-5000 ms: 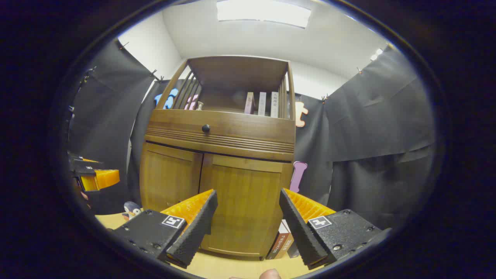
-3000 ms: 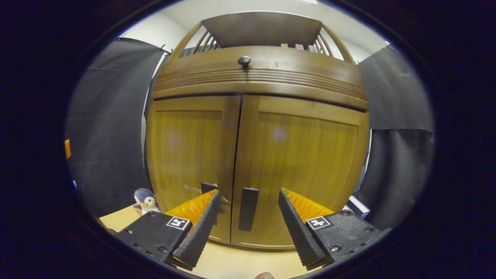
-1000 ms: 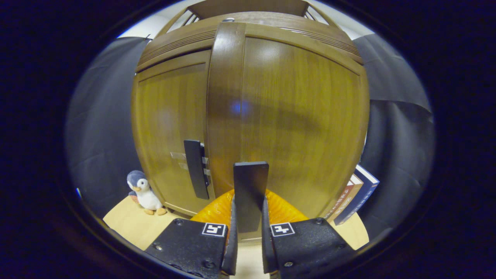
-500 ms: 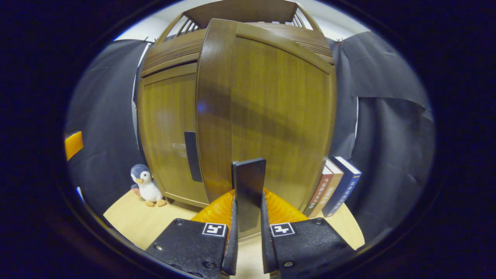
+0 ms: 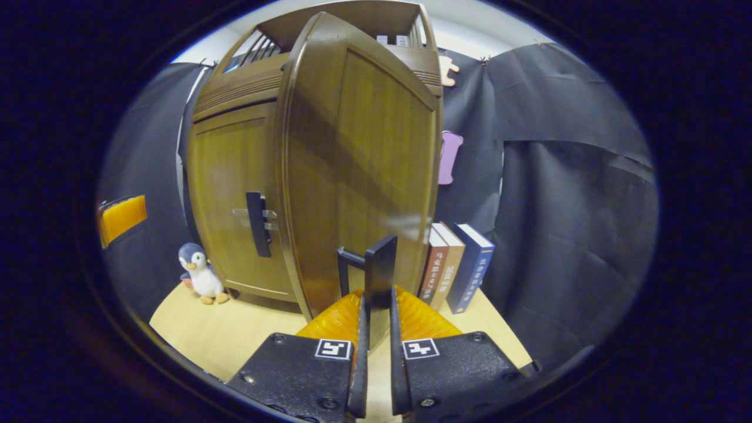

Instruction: Open the right door of the double-door shoe cabinet with the right hand, and open the left door with the left hand.

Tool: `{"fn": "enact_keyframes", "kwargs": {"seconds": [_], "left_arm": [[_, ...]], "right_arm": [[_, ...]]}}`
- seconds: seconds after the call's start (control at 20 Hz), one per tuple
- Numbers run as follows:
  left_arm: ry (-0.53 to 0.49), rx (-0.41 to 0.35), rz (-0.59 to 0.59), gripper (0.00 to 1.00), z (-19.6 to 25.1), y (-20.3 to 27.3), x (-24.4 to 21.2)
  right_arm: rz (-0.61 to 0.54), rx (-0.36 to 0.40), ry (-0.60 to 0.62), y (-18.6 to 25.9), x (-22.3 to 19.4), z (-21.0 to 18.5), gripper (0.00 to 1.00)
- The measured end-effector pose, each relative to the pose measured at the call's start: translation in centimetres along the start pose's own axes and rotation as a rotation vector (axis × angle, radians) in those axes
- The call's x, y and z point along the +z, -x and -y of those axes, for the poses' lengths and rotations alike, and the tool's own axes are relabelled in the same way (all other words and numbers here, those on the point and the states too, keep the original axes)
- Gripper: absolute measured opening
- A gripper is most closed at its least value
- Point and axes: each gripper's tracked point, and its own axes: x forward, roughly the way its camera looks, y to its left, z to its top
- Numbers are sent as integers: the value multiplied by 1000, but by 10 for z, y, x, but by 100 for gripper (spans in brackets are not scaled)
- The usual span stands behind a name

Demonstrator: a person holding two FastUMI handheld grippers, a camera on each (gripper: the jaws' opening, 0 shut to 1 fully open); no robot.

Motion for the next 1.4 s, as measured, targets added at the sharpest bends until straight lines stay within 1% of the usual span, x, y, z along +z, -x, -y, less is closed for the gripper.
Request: {"fn": "enact_keyframes", "kwargs": {"seconds": [0.05,0.1,0.15,0.2,0.25,0.35,0.4,0.6,0.7,0.75,0.8,0.85,0.9,0.95,1.0,1.05,1.1,1.3,1.4], "left_arm": [[-2,-13,0,100,6,-1,0],[-4,-23,3,96,11,-2,1],[-8,-34,4,96,17,-4,3],[-11,-42,5,100,21,-6,3],[-11,-47,5,96,24,-7,3],[-6,-55,4,96,30,-11,3],[-1,-59,3,96,33,-13,4],[1,-77,3,96,46,-19,6],[1,-87,0,96,52,-23,4],[2,-91,-3,96,55,-25,3],[3,-93,-6,100,57,-27,3],[4,-96,-10,100,60,-29,2],[6,-98,-14,96,61,-31,1],[7,-101,-18,96,62,-33,0],[8,-103,-24,100,63,-36,-2],[9,-106,-30,100,66,-40,-3],[10,-110,-36,96,68,-43,-5],[18,-129,-48,96,79,-59,-10],[20,-128,-92,96,82,-71,-20]], "right_arm": [[-1,-20,1,2,-1,9,18],[-3,-36,-2,5,-3,18,17],[-7,-48,-9,7,-3,25,16],[-10,-57,-21,9,-3,31,14],[-15,-62,-33,11,-3,36,13],[-18,-65,-40,17,-6,42,10],[-16,-69,-33,19,-7,46,10],[-12,-139,-17,28,-8,71,10],[-13,-142,-53,30,-6,82,7],[-15,-143,-68,32,-6,87,2],[-15,-150,-73,34,-6,93,0],[-9,-159,-72,35,-4,99,5],[-4,-170,-70,38,-3,105,5],[0,-185,-69,40,-3,112,5],[2,-199,-72,41,-4,118,0],[-1,-213,-81,41,-7,122,5],[-3,-226,-94,43,-9,127,5],[4,-262,-125,53,-15,150,5],[7,-290,-131,59,-21,160,5]]}}
